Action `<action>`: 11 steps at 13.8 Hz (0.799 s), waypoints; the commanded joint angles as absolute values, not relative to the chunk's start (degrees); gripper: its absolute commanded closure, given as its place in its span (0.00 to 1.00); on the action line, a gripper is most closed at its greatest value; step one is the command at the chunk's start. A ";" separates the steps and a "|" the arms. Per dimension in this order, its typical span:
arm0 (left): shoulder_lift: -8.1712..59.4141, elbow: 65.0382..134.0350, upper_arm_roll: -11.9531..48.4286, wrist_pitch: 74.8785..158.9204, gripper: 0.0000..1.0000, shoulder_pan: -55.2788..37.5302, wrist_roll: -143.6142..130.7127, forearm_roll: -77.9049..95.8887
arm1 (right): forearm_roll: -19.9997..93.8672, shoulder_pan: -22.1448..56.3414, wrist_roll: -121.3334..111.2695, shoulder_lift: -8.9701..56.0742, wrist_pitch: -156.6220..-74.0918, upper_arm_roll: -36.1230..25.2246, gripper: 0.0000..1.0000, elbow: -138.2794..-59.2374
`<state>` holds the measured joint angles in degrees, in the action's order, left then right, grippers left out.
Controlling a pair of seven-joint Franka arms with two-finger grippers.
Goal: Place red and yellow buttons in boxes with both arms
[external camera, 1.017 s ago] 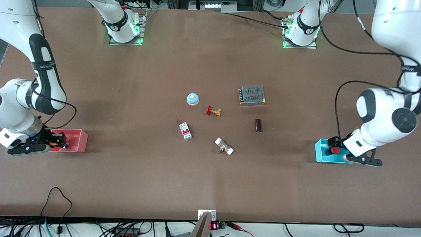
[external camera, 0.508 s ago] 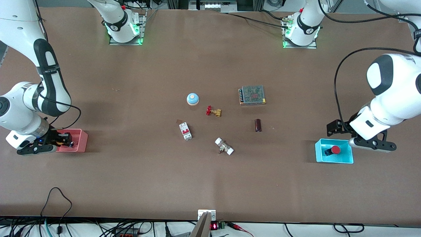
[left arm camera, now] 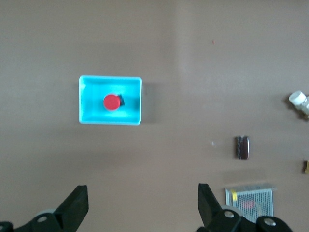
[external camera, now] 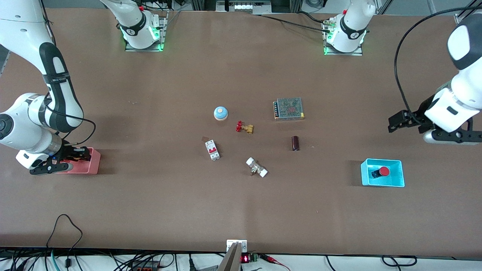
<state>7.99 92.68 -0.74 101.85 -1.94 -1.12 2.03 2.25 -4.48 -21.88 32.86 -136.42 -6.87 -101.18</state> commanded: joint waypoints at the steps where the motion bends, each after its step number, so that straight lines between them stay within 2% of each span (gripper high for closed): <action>1: 8.44 86.15 -1.76 95.99 0.00 -2.55 -1.84 2.11 | 3.43 -5.80 -23.55 31.82 -135.79 -6.06 0.61 -101.69; 11: 6.15 87.10 -1.23 92.90 0.00 -1.40 -1.40 2.64 | 3.52 -6.77 -23.47 34.10 -140.18 -6.06 0.60 -101.43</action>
